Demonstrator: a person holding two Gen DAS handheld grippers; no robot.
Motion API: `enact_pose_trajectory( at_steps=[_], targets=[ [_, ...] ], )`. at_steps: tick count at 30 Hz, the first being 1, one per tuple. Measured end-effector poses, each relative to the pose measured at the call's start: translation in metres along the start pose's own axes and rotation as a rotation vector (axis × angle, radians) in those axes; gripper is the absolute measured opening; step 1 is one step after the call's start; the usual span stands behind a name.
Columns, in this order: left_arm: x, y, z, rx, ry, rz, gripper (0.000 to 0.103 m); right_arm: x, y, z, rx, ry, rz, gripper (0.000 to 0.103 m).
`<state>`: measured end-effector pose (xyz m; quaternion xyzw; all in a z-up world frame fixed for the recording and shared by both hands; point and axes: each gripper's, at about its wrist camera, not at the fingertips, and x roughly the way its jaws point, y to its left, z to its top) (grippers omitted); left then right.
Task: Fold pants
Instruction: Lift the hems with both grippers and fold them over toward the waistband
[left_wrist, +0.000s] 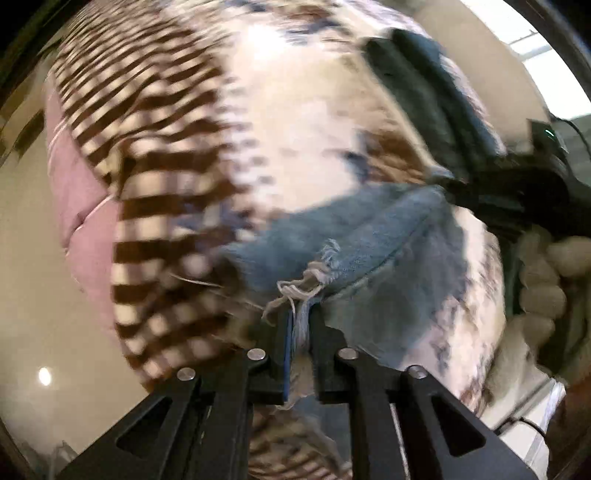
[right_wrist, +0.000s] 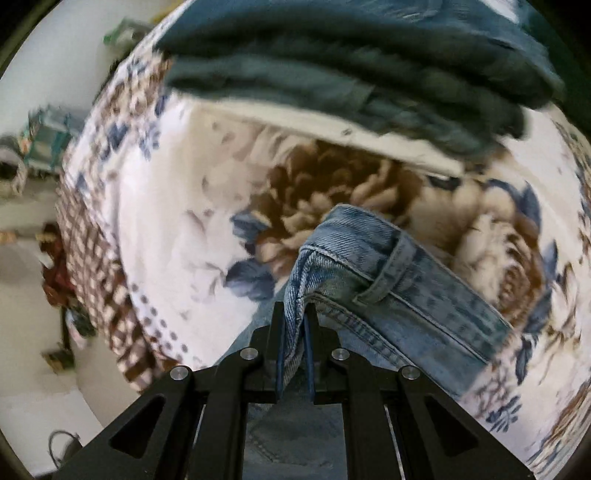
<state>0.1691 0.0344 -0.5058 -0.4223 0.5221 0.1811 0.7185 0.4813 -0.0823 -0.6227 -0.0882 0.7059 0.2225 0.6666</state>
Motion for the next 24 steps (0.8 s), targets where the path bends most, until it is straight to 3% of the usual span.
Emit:
enact_pose_trajectory(
  at_steps=[2, 4, 5, 8, 9, 10, 13, 16, 20, 23, 24],
  targets=[
    [0.006, 0.022, 0.008, -0.088, 0.006, 0.043, 0.012, 0.008, -0.003, 0.000, -0.009, 0.021, 0.047, 0.024],
    [0.004, 0.039, 0.012, -0.158, -0.003, 0.048, 0.016, 0.006, -0.008, -0.002, 0.002, 0.042, 0.113, 0.079],
    [-0.001, 0.048, 0.014, -0.196, -0.023, 0.029, 0.019, -0.001, -0.013, -0.006, 0.010, 0.025, 0.158, 0.089],
    [-0.018, 0.057, 0.012, -0.229, -0.075, 0.027, 0.050, -0.027, -0.033, -0.021, -0.009, -0.031, 0.172, 0.092],
    [-0.024, 0.055, 0.008, -0.227, -0.090, 0.027, 0.071, -0.034, -0.041, -0.026, -0.010, -0.049, 0.162, 0.092],
    [-0.027, 0.051, 0.004, -0.229, -0.094, 0.023, 0.080, -0.040, -0.050, -0.031, -0.009, -0.062, 0.160, 0.092],
    [-0.032, 0.036, -0.019, -0.239, -0.105, -0.020, 0.083, -0.050, -0.099, -0.050, 0.032, -0.066, 0.154, 0.094],
    [-0.017, 0.015, -0.054, -0.288, -0.058, -0.054, 0.083, -0.035, -0.147, -0.061, 0.102, -0.022, 0.162, 0.094],
    [0.021, -0.004, -0.113, -0.406, 0.074, -0.092, 0.083, 0.002, -0.184, -0.063, 0.172, 0.030, 0.243, 0.094],
    [0.034, -0.012, -0.142, -0.483, 0.110, -0.086, 0.083, 0.028, -0.195, -0.058, 0.188, 0.052, 0.300, 0.094],
    [0.035, -0.014, -0.149, -0.505, 0.110, -0.083, 0.083, 0.034, -0.196, -0.057, 0.192, 0.053, 0.324, 0.089]
  ],
)
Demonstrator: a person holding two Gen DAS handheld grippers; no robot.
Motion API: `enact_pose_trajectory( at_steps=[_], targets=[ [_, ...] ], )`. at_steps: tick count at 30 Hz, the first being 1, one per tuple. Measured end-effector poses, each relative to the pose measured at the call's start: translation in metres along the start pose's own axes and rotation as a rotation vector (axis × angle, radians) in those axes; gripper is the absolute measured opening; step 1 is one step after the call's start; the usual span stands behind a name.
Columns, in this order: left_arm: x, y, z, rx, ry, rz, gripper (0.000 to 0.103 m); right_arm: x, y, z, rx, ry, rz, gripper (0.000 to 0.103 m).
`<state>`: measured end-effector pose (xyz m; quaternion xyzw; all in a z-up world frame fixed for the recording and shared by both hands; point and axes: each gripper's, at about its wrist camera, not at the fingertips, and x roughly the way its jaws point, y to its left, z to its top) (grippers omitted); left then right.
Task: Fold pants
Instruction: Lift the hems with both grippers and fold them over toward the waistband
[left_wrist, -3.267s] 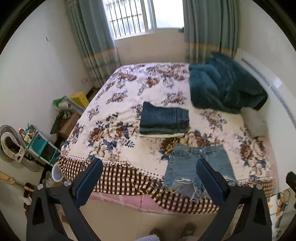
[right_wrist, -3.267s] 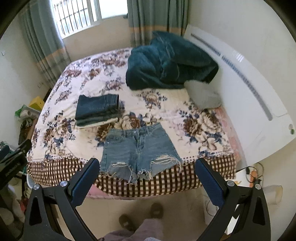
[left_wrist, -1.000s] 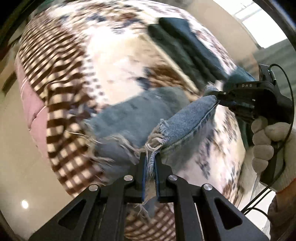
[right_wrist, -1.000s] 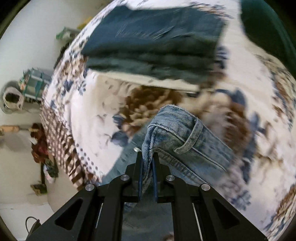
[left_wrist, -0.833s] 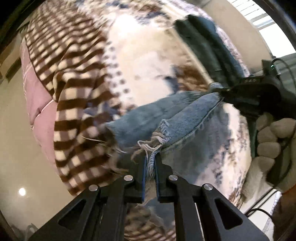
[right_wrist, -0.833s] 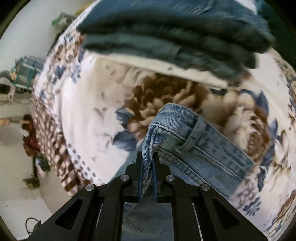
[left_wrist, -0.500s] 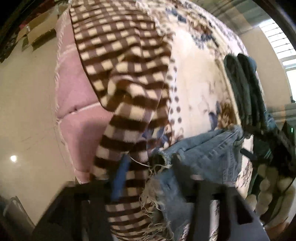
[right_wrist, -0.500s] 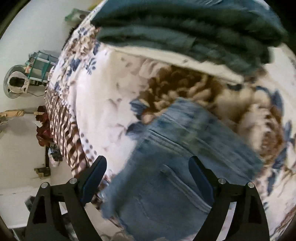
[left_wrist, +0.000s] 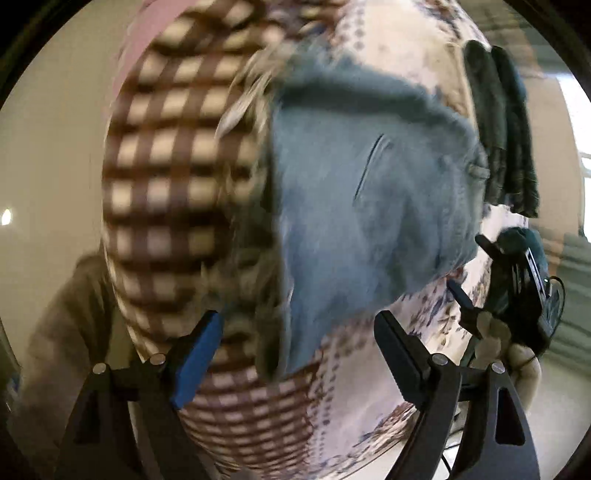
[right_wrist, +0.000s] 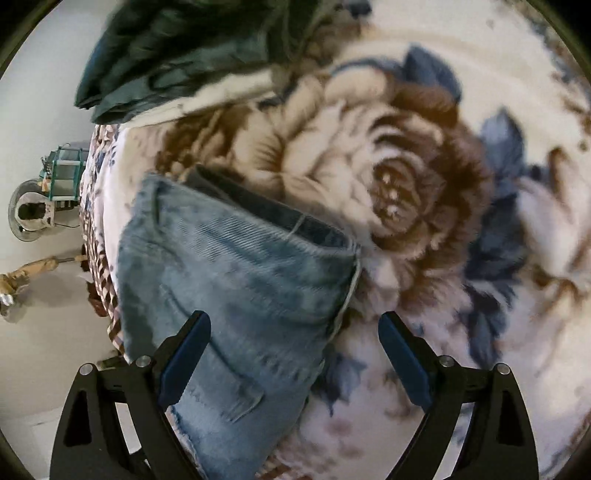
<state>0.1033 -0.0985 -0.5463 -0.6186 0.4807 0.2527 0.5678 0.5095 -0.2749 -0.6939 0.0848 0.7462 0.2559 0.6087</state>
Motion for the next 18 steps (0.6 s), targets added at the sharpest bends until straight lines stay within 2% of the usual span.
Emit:
enact_pose_trajectory(
  at_steps=[2, 3, 4, 7, 10, 14, 15, 17, 18],
  targets=[
    [-0.003, 0.006, -0.013, -0.054, -0.019, 0.003, 0.083, 0.008, -0.003, 0.002, -0.007, -0.004, 0.051, 0.065],
    [-0.005, 0.009, -0.017, -0.078, -0.028, 0.003, 0.083, 0.011, -0.002, 0.001, -0.014, -0.011, 0.047, 0.058],
    [-0.009, 0.014, -0.026, -0.119, -0.039, 0.000, 0.083, 0.011, -0.002, 0.001, -0.020, -0.020, 0.040, 0.053],
    [-0.006, 0.014, -0.031, -0.179, -0.049, -0.019, 0.083, -0.006, -0.005, -0.012, 0.000, -0.061, 0.069, 0.044],
    [0.003, 0.008, -0.032, -0.203, -0.046, -0.051, 0.083, -0.030, -0.009, -0.029, 0.020, -0.079, 0.087, 0.043],
    [0.017, 0.006, -0.029, -0.274, -0.052, -0.124, 0.083, -0.043, -0.015, -0.037, -0.015, -0.027, 0.084, 0.045],
    [0.023, 0.007, -0.025, -0.292, -0.064, -0.132, 0.083, -0.042, -0.017, -0.034, -0.033, -0.006, 0.069, 0.047],
    [0.034, 0.013, -0.014, -0.348, -0.092, -0.148, 0.083, -0.037, -0.025, -0.030, -0.050, 0.034, 0.054, 0.061],
    [0.039, 0.017, -0.009, -0.377, -0.105, -0.158, 0.083, -0.033, -0.025, -0.027, -0.054, 0.040, 0.055, 0.071]
  ],
)
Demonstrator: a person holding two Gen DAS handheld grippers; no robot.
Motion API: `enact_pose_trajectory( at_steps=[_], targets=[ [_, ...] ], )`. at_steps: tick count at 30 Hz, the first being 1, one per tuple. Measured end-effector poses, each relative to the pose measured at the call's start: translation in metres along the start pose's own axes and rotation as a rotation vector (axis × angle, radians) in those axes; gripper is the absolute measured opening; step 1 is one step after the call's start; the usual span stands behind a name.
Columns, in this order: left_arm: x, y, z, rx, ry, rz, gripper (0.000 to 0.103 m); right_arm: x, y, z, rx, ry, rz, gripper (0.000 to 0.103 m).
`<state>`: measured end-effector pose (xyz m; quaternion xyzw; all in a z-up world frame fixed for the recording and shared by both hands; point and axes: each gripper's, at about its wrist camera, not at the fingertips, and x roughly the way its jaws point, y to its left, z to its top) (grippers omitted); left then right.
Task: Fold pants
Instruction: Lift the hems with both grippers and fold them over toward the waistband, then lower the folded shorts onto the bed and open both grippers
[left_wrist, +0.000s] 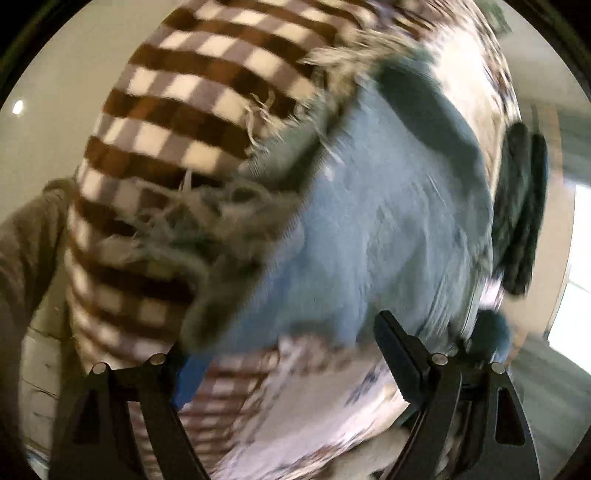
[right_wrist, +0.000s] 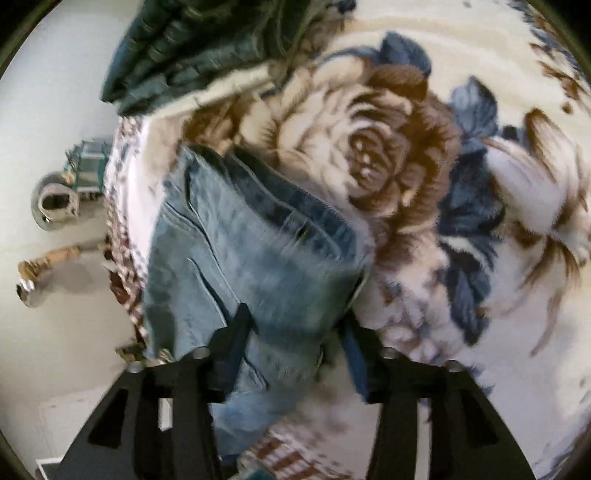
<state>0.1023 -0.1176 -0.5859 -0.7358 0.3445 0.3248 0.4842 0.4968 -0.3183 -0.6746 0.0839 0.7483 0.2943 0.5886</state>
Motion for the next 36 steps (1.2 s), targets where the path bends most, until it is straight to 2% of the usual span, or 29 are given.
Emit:
enact_pose_trajectory(
  at_steps=[1, 3, 5, 6, 7, 8, 10, 12, 16, 20, 22, 24, 26, 27, 31, 36],
  targets=[
    [0.008, 0.005, 0.008, -0.048, -0.016, -0.010, 0.083, 0.003, -0.005, 0.001, 0.002, 0.002, 0.000, 0.076],
    [0.017, 0.010, 0.013, -0.120, -0.040, -0.028, 0.083, 0.016, -0.013, 0.007, 0.021, 0.016, 0.015, 0.076],
    [0.020, 0.014, 0.017, -0.172, -0.085, -0.052, 0.080, 0.021, -0.022, 0.007, 0.057, -0.013, 0.060, 0.075],
    [0.018, 0.014, 0.017, -0.179, -0.111, -0.062, 0.068, 0.020, -0.025, 0.005, 0.065, -0.030, 0.077, 0.065],
    [0.013, 0.010, 0.016, -0.150, -0.144, -0.059, 0.049, 0.020, -0.025, 0.001, 0.067, -0.045, 0.094, 0.051],
    [0.010, 0.007, 0.017, -0.118, -0.156, -0.056, 0.040, 0.016, -0.023, -0.005, 0.071, -0.070, 0.078, 0.049],
    [0.000, -0.001, 0.018, -0.038, -0.169, -0.070, 0.031, 0.009, -0.020, -0.018, 0.096, -0.101, 0.085, 0.044],
    [-0.008, -0.008, 0.023, 0.030, -0.165, -0.079, 0.030, -0.001, -0.017, -0.036, 0.119, -0.117, 0.099, 0.042],
    [-0.036, -0.021, 0.029, 0.177, -0.171, -0.075, 0.029, -0.022, -0.017, -0.078, 0.161, -0.127, 0.115, 0.037],
    [-0.051, -0.017, 0.038, 0.252, -0.145, -0.065, 0.029, -0.029, -0.023, -0.130, 0.171, -0.113, 0.099, 0.035],
    [-0.047, -0.012, 0.045, 0.275, -0.133, -0.066, 0.029, -0.020, -0.036, -0.143, 0.166, -0.091, 0.109, 0.036],
    [-0.036, -0.004, 0.050, 0.261, -0.125, -0.090, 0.031, -0.014, -0.054, -0.150, 0.199, -0.088, 0.129, 0.043],
    [-0.023, 0.008, 0.059, 0.214, -0.109, -0.123, 0.033, -0.005, -0.069, -0.151, 0.243, -0.104, 0.183, 0.055],
    [-0.018, 0.015, 0.062, 0.182, -0.100, -0.149, 0.039, -0.003, -0.073, -0.151, 0.247, -0.114, 0.189, 0.065],
    [-0.007, 0.026, 0.067, 0.092, -0.106, -0.234, 0.062, 0.006, -0.075, -0.145, 0.234, -0.145, 0.258, 0.068],
    [0.008, 0.010, 0.071, 0.079, -0.128, -0.192, 0.063, 0.009, -0.058, -0.134, 0.179, -0.181, 0.260, 0.071]
  ],
)
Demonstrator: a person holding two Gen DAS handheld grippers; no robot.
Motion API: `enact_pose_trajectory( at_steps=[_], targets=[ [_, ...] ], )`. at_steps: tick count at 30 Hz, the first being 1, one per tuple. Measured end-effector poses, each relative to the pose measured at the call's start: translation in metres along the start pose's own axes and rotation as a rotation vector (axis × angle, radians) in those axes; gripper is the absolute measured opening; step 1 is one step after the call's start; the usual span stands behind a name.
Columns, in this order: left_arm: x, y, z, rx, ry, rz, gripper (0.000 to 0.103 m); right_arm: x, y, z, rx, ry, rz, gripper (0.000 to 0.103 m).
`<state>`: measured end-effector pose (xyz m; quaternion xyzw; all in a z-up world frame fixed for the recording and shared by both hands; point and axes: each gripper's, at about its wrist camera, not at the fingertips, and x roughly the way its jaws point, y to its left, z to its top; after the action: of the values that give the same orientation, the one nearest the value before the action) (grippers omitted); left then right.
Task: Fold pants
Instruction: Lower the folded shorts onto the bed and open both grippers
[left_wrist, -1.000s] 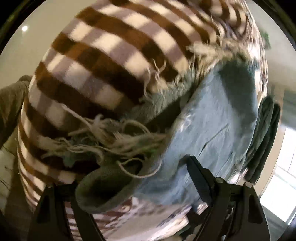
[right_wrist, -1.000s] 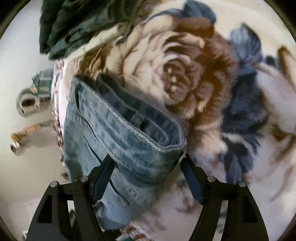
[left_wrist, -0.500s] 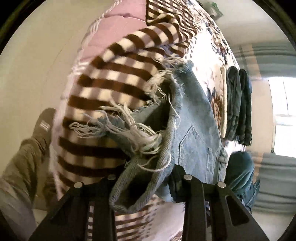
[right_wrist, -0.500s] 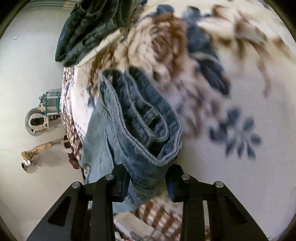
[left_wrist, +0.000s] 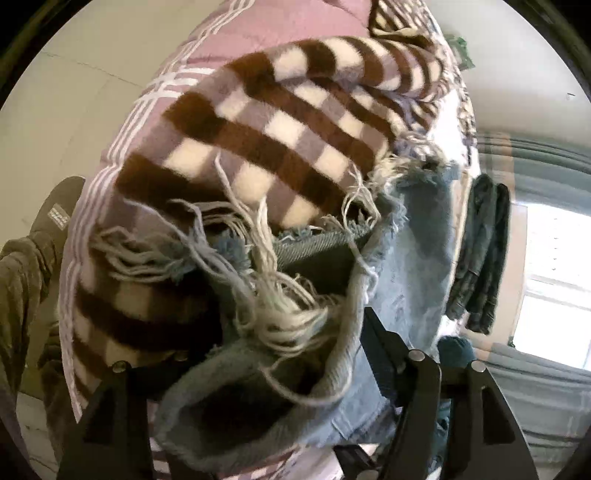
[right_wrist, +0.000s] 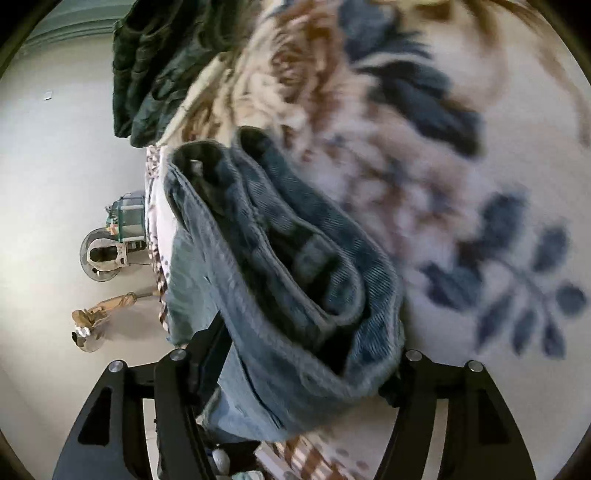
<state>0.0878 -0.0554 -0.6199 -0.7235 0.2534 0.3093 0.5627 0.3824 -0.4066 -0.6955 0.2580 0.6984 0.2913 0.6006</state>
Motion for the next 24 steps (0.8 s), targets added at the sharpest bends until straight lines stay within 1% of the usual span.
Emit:
enact_pose_trajectory(
  at_steps=[1, 2, 3, 4, 5, 6, 7, 9, 11, 14, 15, 17, 18, 19, 20, 24],
  targets=[
    [0.001, -0.002, 0.001, 0.007, -0.006, 0.013, 0.063, 0.003, 0.002, 0.000, 0.005, -0.007, -0.007, 0.068],
    [0.005, -0.007, -0.001, 0.024, -0.020, 0.026, 0.064, 0.006, 0.004, 0.001, 0.014, -0.017, -0.016, 0.063],
    [0.006, -0.011, -0.002, 0.041, -0.029, 0.035, 0.063, 0.006, 0.006, 0.000, 0.011, -0.021, -0.037, 0.049],
    [0.006, -0.016, -0.004, 0.066, -0.040, 0.056, 0.058, 0.003, 0.008, 0.000, 0.017, -0.024, -0.044, 0.042],
    [0.005, -0.022, -0.006, 0.093, -0.054, 0.070, 0.047, 0.003, 0.011, 0.002, 0.024, -0.025, -0.049, 0.040],
    [0.002, -0.029, -0.007, 0.125, -0.062, 0.083, 0.028, 0.005, 0.017, 0.006, 0.025, -0.025, -0.061, 0.036],
    [-0.002, -0.031, -0.008, 0.148, -0.059, 0.094, 0.026, 0.003, 0.028, 0.006, 0.014, -0.028, -0.071, 0.034],
    [-0.011, -0.039, -0.010, 0.175, -0.065, 0.089, 0.025, -0.005, 0.048, 0.007, -0.011, -0.032, -0.100, 0.032],
    [-0.022, -0.057, -0.013, 0.213, -0.056, 0.091, 0.025, -0.016, 0.065, 0.007, -0.015, -0.039, -0.112, 0.031],
    [-0.042, -0.086, -0.014, 0.227, -0.031, 0.087, 0.025, -0.040, 0.098, 0.004, -0.004, -0.049, -0.115, 0.029],
    [-0.049, -0.093, -0.012, 0.234, -0.025, 0.086, 0.025, -0.050, 0.111, 0.004, 0.004, -0.052, -0.099, 0.029],
    [-0.066, -0.120, -0.008, 0.258, -0.006, 0.075, 0.025, -0.070, 0.134, 0.002, 0.002, -0.070, -0.098, 0.029],
    [-0.072, -0.131, -0.005, 0.266, -0.001, 0.071, 0.024, -0.079, 0.150, 0.004, 0.006, -0.080, -0.081, 0.028],
    [-0.080, -0.151, -0.002, 0.285, 0.012, 0.058, 0.024, -0.089, 0.165, 0.006, 0.014, -0.097, -0.074, 0.028],
    [-0.086, -0.163, 0.001, 0.299, 0.019, 0.048, 0.024, -0.103, 0.173, 0.008, 0.022, -0.111, -0.065, 0.028],
    [-0.103, -0.232, 0.016, 0.364, 0.049, -0.004, 0.024, -0.141, 0.228, 0.030, 0.034, -0.187, -0.015, 0.028]
  ],
)
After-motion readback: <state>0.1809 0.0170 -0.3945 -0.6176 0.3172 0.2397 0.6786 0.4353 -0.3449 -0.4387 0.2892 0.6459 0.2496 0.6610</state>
